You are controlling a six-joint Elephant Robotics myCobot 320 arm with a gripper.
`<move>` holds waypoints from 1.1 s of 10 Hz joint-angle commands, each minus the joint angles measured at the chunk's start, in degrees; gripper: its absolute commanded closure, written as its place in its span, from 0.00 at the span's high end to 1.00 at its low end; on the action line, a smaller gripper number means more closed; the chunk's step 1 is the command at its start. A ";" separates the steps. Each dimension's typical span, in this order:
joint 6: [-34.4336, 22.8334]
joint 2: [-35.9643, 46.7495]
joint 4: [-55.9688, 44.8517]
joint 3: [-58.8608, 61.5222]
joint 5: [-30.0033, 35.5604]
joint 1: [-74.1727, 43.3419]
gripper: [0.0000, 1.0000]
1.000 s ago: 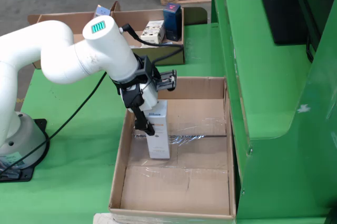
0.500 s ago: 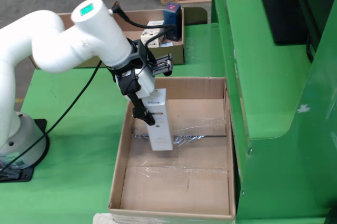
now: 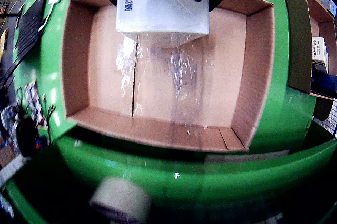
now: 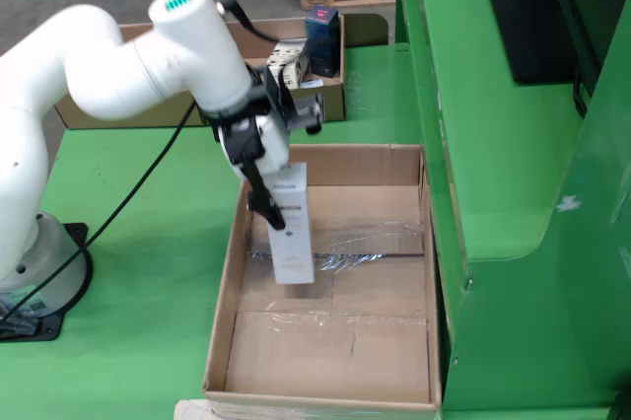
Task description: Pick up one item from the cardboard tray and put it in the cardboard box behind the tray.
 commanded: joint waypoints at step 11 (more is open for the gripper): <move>-17.22 -2.11 43.28 29.35 -24.79 19.31 0.00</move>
